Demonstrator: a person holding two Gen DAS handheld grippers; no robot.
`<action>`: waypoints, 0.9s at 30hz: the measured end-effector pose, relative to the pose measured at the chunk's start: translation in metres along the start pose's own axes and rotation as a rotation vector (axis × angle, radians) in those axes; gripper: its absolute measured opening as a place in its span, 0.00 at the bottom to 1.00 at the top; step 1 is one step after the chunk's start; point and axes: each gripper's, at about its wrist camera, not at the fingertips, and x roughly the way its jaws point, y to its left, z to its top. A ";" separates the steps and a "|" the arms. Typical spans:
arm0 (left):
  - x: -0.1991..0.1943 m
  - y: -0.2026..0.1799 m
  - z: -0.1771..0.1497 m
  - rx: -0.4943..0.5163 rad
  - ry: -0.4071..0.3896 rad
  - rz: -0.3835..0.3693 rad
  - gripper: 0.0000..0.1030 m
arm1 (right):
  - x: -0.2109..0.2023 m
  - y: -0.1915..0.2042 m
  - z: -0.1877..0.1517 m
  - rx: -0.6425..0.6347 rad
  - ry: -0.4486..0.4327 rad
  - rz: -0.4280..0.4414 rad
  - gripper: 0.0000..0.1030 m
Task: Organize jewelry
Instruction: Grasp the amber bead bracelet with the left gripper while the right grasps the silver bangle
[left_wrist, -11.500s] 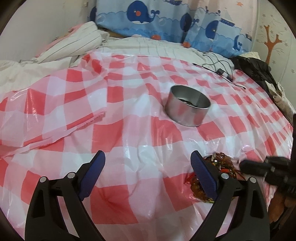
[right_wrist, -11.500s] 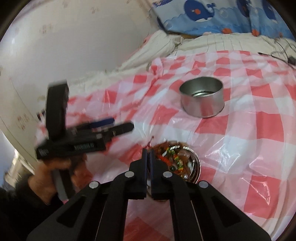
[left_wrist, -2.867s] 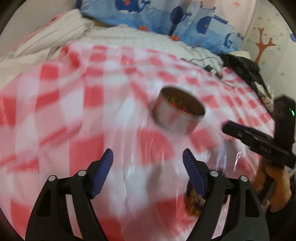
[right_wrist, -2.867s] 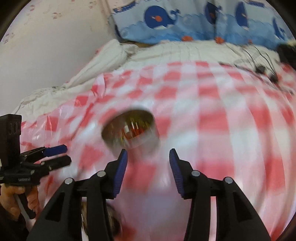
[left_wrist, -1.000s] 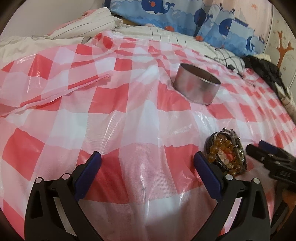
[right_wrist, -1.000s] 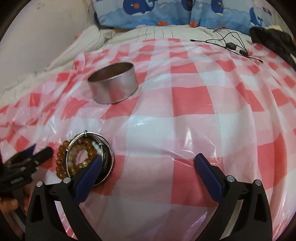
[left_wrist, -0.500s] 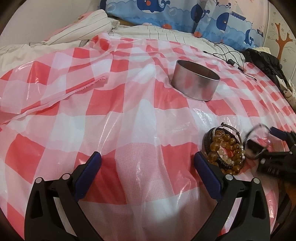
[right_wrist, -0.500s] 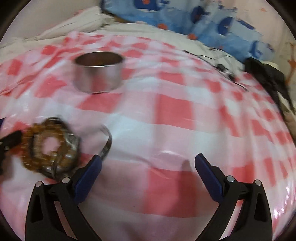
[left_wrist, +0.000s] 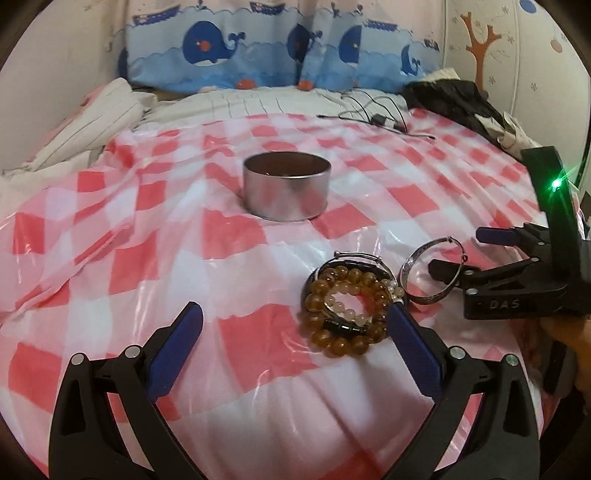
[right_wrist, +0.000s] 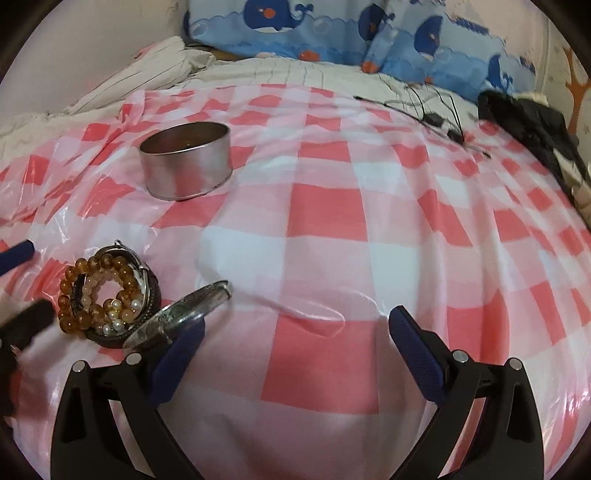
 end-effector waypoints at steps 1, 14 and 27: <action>0.002 0.000 0.002 -0.003 0.011 -0.012 0.93 | -0.002 -0.004 -0.003 0.018 0.016 0.006 0.93; 0.020 0.005 0.008 -0.022 0.065 -0.122 0.76 | -0.023 0.006 -0.001 -0.018 -0.019 0.144 0.92; 0.015 0.000 0.008 -0.001 0.040 -0.125 0.10 | 0.001 0.007 -0.005 0.000 0.008 0.207 0.11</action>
